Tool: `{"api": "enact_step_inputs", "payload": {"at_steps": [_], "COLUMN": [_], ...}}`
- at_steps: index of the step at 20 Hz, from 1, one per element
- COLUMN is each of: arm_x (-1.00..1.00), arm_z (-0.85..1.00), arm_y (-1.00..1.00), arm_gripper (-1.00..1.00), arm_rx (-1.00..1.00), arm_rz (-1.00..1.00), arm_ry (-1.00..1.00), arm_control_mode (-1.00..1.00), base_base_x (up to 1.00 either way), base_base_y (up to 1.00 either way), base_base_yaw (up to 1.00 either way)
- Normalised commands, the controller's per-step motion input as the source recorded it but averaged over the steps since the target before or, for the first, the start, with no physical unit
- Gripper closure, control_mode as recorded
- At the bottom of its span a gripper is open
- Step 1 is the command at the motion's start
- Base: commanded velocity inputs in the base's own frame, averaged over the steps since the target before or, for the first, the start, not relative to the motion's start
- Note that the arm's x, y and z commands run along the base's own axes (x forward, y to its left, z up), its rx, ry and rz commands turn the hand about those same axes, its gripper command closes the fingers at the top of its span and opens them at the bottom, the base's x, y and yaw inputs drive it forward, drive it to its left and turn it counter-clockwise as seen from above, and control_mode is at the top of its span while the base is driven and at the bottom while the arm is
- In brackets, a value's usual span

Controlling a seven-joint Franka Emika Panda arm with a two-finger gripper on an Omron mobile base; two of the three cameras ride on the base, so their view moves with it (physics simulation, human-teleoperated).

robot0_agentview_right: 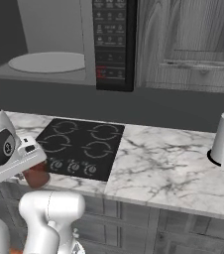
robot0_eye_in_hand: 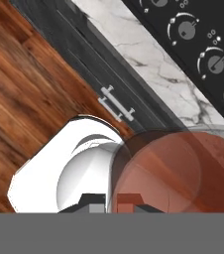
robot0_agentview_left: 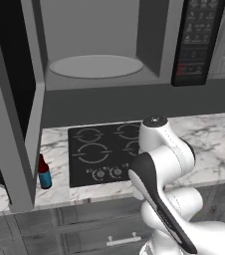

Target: Place the microwavable item in the microwave. Then, close the microwave door and press the start button.

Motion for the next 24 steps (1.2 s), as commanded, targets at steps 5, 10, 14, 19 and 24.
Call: {"api": "enact_step_inputs", "payload": {"at_steps": [5,10,14,19,24], "arm_x": [0.0,0.0,0.0,0.0,0.0], "arm_z": [0.0,0.0,0.0,0.04,0.6], "arm_y": [0.0,0.0,0.0,0.0,0.0], "arm_gripper": [1.0,1.0,1.0,1.0,1.0], "arm_rx": [0.0,0.0,0.0,0.0,0.0], "arm_rz": [0.0,0.0,0.0,0.01,0.11], "arm_ry": [0.0,0.0,0.0,-0.02,-0.26], "arm_control_mode": [1.0,1.0,1.0,-1.0,-1.0], "base_base_x": [0.1,0.0,0.0,0.0,0.0], "base_base_y": [0.08,0.0,0.0,0.0,0.0], "base_base_yaw": [0.0,0.0,0.0,0.0,0.0]}}
